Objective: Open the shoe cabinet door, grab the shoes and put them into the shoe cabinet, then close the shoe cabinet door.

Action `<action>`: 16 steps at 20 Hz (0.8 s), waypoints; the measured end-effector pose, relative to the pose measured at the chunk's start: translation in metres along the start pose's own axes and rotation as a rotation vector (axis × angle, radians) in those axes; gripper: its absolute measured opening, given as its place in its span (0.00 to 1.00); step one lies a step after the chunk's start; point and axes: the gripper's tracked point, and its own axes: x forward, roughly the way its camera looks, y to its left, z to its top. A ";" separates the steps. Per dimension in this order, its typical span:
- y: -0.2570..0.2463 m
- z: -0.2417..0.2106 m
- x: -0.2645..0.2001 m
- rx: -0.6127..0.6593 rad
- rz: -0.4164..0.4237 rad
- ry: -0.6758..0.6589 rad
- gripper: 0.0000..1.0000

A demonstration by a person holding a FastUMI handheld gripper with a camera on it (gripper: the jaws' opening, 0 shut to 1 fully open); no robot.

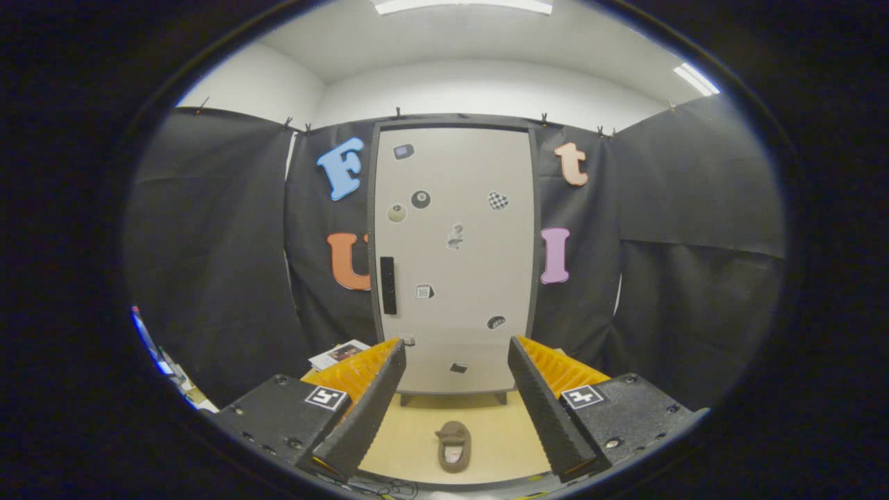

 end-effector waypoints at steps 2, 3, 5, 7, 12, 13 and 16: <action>0.014 -0.002 0.024 0.025 0.022 0.004 0.97; 0.021 -0.003 0.036 0.038 0.024 0.004 0.97; 0.035 -0.007 0.061 0.046 0.037 0.010 0.97; 0.046 -0.010 0.086 0.032 0.045 0.015 0.97; 0.069 -0.014 0.153 0.019 0.059 0.028 0.97; 0.075 -0.013 0.165 0.024 0.067 0.026 0.97; 0.086 -0.014 0.201 0.016 0.076 0.022 0.97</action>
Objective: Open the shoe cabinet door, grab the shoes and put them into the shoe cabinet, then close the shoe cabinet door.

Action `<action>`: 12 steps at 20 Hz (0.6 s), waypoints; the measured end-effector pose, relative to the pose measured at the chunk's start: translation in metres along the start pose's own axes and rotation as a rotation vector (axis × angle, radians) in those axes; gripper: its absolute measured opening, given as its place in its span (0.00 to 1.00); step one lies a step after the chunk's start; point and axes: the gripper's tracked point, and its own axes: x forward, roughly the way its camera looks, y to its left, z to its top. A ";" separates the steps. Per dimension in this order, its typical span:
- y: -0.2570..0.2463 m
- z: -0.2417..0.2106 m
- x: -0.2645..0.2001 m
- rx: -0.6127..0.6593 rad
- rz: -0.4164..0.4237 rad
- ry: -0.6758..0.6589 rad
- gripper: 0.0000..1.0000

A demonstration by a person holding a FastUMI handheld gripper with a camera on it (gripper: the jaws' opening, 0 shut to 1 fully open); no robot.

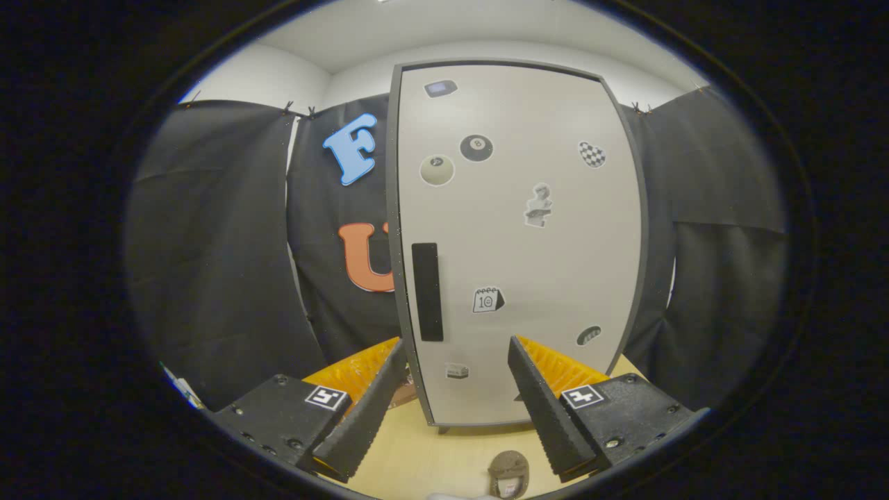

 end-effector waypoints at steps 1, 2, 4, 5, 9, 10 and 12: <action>0.003 0.000 0.012 0.000 0.002 -0.001 0.97; 0.005 0.000 0.023 0.002 0.005 0.000 0.97; 0.012 0.000 0.045 0.001 0.013 0.004 0.97; 0.014 -0.001 0.054 -0.003 0.016 0.005 0.97; 0.023 0.001 0.089 -0.011 0.024 -0.004 0.97; 0.024 0.000 0.097 -0.003 0.029 0.002 0.97; 0.027 -0.002 0.111 -0.003 0.036 0.017 0.97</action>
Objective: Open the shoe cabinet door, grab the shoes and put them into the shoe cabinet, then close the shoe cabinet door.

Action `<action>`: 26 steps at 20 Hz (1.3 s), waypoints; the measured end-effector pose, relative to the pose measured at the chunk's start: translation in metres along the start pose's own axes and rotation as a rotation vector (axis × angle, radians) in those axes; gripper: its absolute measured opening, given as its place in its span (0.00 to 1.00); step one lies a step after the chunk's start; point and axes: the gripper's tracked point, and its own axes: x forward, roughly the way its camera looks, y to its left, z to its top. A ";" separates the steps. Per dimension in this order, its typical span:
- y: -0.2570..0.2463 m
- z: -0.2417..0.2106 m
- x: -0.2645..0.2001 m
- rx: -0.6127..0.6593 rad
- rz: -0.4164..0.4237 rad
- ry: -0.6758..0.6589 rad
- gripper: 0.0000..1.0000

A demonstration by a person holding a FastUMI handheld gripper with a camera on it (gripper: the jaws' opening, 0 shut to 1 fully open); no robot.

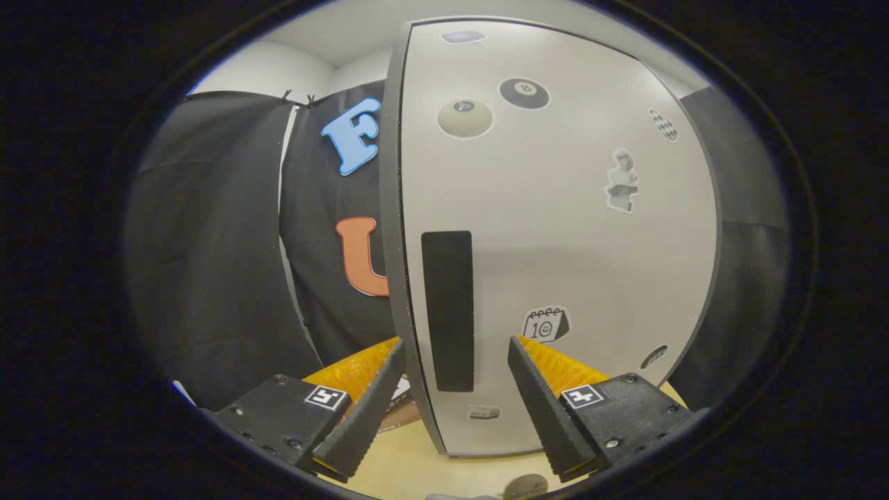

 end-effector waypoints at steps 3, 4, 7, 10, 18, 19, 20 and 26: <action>0.002 0.006 0.011 -0.008 0.008 -0.018 0.95; 0.003 0.008 0.012 -0.010 0.016 -0.025 0.93; -0.001 0.008 0.013 -0.018 -0.008 -0.025 0.70; 0.001 0.006 0.015 -0.008 0.004 -0.011 0.45; -0.002 0.003 0.006 -0.024 0.051 0.002 0.35; -0.002 0.003 0.005 -0.032 0.058 -0.001 0.34; -0.002 0.002 0.001 -0.039 0.062 -0.004 0.34; -0.004 -0.002 -0.035 -0.029 0.106 0.005 0.32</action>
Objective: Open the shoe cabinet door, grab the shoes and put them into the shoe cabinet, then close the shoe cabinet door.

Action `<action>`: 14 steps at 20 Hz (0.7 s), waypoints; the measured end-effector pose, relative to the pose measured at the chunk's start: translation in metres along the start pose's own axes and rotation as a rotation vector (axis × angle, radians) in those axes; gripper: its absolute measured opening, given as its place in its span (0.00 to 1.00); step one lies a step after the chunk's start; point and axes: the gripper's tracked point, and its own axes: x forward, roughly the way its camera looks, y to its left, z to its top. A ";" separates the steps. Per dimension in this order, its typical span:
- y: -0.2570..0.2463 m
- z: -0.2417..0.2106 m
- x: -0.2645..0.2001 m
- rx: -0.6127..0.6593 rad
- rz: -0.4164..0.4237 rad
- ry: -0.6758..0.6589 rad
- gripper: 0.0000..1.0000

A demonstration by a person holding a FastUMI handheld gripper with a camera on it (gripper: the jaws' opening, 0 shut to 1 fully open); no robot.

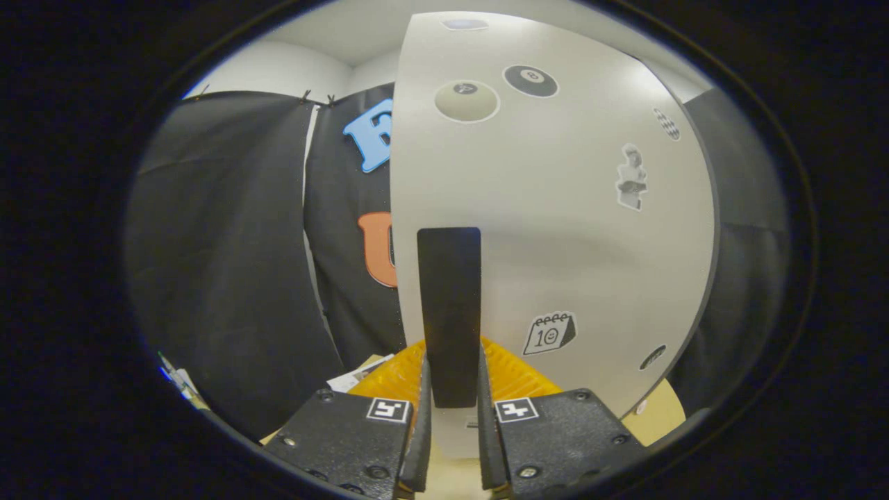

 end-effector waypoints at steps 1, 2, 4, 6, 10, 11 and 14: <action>0.000 -0.001 -0.005 0.000 0.012 0.000 0.31; 0.000 -0.002 -0.011 0.005 0.023 0.003 0.31; -0.001 -0.002 -0.024 -0.003 0.038 0.004 0.30; -0.004 -0.004 -0.034 -0.005 0.052 0.006 0.30; -0.011 -0.005 -0.041 0.003 0.050 0.008 0.29; -0.014 -0.005 -0.043 0.001 0.044 0.008 0.29; -0.017 -0.006 -0.048 0.006 0.024 0.006 0.29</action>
